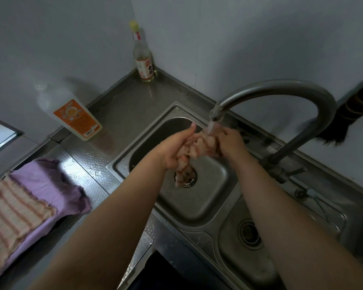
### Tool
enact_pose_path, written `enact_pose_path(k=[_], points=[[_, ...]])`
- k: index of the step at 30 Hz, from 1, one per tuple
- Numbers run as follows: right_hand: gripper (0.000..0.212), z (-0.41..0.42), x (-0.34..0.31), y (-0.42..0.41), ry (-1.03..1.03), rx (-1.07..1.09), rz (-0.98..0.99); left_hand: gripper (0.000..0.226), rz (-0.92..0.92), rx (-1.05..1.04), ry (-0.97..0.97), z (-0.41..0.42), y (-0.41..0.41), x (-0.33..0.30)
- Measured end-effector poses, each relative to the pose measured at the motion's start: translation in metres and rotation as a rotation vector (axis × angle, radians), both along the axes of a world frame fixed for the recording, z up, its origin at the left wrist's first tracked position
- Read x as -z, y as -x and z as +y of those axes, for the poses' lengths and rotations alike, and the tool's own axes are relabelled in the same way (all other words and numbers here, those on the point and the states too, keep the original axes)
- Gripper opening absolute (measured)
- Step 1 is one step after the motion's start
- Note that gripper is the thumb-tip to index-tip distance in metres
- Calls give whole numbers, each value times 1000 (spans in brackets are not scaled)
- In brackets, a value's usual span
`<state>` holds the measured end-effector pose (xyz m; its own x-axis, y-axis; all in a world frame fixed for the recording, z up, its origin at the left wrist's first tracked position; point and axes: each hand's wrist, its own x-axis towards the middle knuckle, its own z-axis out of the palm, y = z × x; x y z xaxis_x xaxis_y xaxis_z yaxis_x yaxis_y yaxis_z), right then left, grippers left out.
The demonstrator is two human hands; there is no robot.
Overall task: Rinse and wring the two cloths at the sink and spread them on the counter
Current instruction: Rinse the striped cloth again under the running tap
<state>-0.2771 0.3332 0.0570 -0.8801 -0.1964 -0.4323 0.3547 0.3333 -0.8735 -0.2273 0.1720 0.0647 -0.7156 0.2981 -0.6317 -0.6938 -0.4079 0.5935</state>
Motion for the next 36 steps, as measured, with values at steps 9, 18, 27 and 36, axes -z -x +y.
enact_pose_path(k=[9, 18, 27, 36], points=[[43, 40, 16, 25, -153, 47, 54, 34, 57, 41, 127, -28, 2, -5], [54, 4, 35, -13, 301, -309, -76, 18, 73, 118, 60, -4, 34, -22], [24, 17, 14, 2, 94, -81, -26, 19, 641, 638, 1142, -9, 27, -5], [43, 5, 21, -8, 157, -494, -39, 15, 604, 218, 666, 8, 31, -5]])
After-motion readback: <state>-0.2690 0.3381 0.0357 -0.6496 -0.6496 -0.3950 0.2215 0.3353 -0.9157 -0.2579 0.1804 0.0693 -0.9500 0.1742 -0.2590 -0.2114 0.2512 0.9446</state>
